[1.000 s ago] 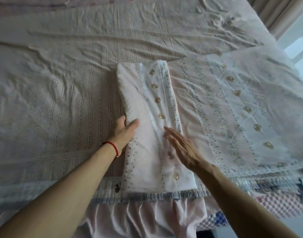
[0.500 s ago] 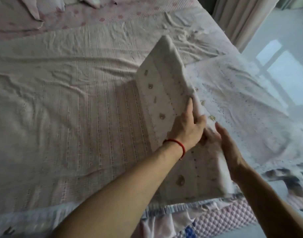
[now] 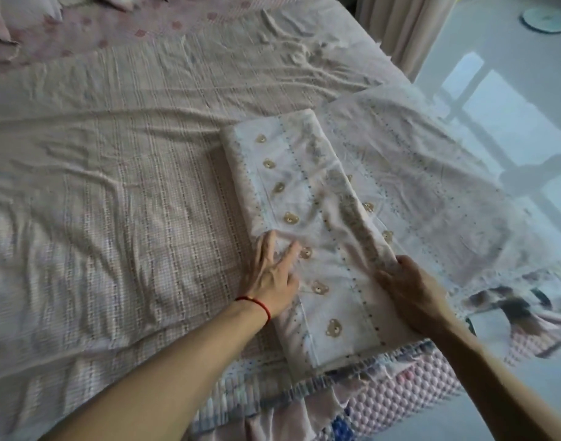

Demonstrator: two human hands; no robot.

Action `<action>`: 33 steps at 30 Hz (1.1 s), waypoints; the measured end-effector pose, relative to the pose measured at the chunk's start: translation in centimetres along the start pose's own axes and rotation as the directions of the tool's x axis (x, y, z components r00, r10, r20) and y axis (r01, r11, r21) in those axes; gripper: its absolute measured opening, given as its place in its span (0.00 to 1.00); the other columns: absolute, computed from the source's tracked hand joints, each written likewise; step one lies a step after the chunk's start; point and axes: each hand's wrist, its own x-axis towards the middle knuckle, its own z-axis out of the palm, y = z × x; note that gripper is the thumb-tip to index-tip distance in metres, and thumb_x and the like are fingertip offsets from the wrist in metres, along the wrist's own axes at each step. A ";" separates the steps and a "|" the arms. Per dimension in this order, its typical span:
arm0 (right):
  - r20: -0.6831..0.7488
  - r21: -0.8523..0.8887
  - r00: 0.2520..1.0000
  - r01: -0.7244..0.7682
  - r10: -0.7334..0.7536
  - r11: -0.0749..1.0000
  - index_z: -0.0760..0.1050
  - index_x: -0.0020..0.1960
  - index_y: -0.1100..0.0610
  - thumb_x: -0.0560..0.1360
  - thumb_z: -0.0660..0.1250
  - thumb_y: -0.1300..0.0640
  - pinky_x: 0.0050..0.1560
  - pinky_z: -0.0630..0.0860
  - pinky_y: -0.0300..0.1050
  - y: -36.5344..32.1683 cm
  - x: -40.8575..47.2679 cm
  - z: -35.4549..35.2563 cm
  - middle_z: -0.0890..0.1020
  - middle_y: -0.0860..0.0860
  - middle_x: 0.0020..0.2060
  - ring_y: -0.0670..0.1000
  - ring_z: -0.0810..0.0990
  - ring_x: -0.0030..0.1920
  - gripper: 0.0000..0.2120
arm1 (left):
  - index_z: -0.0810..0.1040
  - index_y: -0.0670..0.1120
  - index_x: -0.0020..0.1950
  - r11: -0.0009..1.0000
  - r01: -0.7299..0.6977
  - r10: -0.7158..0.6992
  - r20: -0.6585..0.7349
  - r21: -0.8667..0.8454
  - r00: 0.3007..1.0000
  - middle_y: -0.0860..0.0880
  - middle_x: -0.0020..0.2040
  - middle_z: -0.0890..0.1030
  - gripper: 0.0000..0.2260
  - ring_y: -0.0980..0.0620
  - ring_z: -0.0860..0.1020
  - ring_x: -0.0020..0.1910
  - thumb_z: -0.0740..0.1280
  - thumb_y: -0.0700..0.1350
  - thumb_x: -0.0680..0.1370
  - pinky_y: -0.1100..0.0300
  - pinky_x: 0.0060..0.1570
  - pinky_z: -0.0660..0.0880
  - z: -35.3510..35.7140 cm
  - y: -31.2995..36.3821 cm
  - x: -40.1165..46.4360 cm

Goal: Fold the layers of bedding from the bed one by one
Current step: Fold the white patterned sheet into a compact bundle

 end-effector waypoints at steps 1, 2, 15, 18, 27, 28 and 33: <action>0.013 -0.042 1.000 0.011 -0.010 0.999 0.73 0.61 0.53 0.80 0.67 0.46 0.45 0.70 0.47 -0.1 0.0 0.3 0.81 0.54 0.53 0.54 0.77 0.46 0.14 | 0.52 0.60 0.81 1.000 0.000 0.000 -0.008 0.019 1.000 0.48 0.82 0.37 0.28 0.46 0.35 0.80 0.58 0.53 0.82 0.42 0.78 0.50 -0.3 -0.4 0.4; 0.020 -0.073 0.999 0.040 -0.039 0.996 0.71 0.58 0.53 0.80 0.67 0.45 0.41 0.68 0.46 -0.3 0.5 0.5 0.80 0.54 0.51 0.52 0.75 0.43 0.14 | 0.52 0.60 0.81 0.999 -0.003 0.004 -0.024 0.045 1.000 0.48 0.82 0.37 0.28 0.46 0.36 0.80 0.57 0.54 0.82 0.42 0.78 0.51 -0.8 -0.7 1.2; 0.109 0.399 0.989 0.047 -0.098 0.916 0.80 0.43 0.63 0.76 0.70 0.46 0.34 0.77 0.48 -11.8 21.1 1.8 0.82 0.54 0.33 0.54 0.82 0.33 0.19 | 0.45 0.54 0.83 0.981 0.165 -0.154 -0.113 0.102 0.982 0.50 0.82 0.36 0.28 0.46 0.35 0.80 0.51 0.57 0.85 0.43 0.79 0.45 -9.7 -4.6 19.2; 0.157 0.490 0.984 -0.006 -0.081 0.872 0.81 0.44 0.60 0.74 0.74 0.45 0.41 0.85 0.53 -15.4 26.1 2.0 0.86 0.55 0.38 0.56 0.86 0.38 0.17 | 0.44 0.54 0.83 0.972 0.222 -0.208 -0.165 0.072 0.964 0.51 0.82 0.37 0.29 0.46 0.35 0.80 0.51 0.58 0.84 0.40 0.78 0.47 -11.2 -5.1 22.2; -0.082 -0.002 0.942 0.325 -0.324 0.946 0.63 0.77 0.54 0.78 0.65 0.52 0.64 0.70 0.54 -19.7 32.3 2.5 0.71 0.59 0.71 0.60 0.72 0.68 0.29 | 0.38 0.52 0.82 0.928 0.372 -0.370 -0.202 -0.029 0.907 0.47 0.81 0.35 0.33 0.40 0.33 0.79 0.42 0.64 0.81 0.36 0.76 0.39 -8.8 -7.5 27.3; -0.082 -0.147 0.897 0.421 -0.435 0.895 0.54 0.81 0.50 0.80 0.62 0.48 0.73 0.62 0.57 -19.6 32.7 3.1 0.59 0.59 0.79 0.60 0.62 0.76 0.33 | 0.38 0.52 0.82 0.921 0.389 -0.378 -0.276 -0.014 0.884 0.47 0.82 0.36 0.32 0.41 0.34 0.80 0.42 0.63 0.81 0.36 0.76 0.39 -7.8 -7.0 27.2; 0.082 -0.470 0.829 0.522 -0.554 0.711 0.43 0.83 0.43 0.80 0.46 0.35 0.79 0.39 0.67 -18.2 35.9 7.8 0.42 0.52 0.83 0.54 0.38 0.82 0.34 | 0.50 0.48 0.83 0.896 0.430 -0.312 -0.528 0.115 0.790 0.42 0.83 0.51 0.32 0.38 0.49 0.81 0.47 0.58 0.81 0.34 0.76 0.50 -5.8 -7.3 28.0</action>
